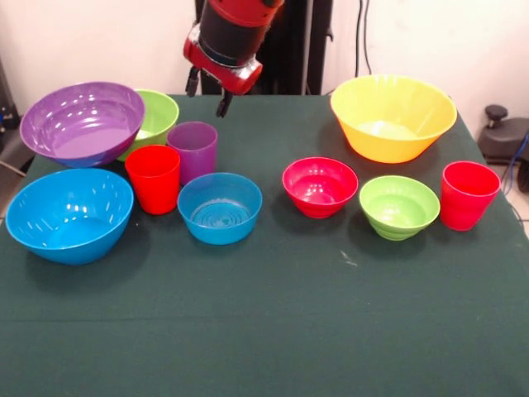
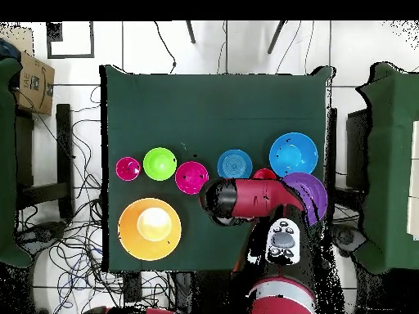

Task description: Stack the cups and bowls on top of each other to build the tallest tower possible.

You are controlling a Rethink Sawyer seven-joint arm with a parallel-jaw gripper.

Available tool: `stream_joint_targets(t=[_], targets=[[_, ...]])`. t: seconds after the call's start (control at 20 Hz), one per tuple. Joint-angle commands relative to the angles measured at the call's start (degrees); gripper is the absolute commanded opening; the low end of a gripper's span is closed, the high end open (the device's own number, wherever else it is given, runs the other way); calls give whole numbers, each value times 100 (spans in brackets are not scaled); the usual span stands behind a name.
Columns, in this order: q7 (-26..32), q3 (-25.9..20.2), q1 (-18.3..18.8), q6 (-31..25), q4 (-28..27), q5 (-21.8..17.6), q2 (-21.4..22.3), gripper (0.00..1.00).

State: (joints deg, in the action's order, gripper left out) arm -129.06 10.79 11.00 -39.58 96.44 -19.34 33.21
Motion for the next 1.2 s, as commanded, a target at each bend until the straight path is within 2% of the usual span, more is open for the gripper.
stream_joint_targets(t=[0.05,0.2,0.5,0.6,0.75,1.2], targets=[[956,-947,767,1395,897,-496,662,100],[772,-959,766,1436,984,-523,732,100],[848,-1199,1207,1670,887,-743,599,100],[834,-1232,1363,1429,881,-667,564,100],[908,-1275,1554,1356,773,-768,461,100],[735,-1290,1519,1275,579,-997,196,100]])
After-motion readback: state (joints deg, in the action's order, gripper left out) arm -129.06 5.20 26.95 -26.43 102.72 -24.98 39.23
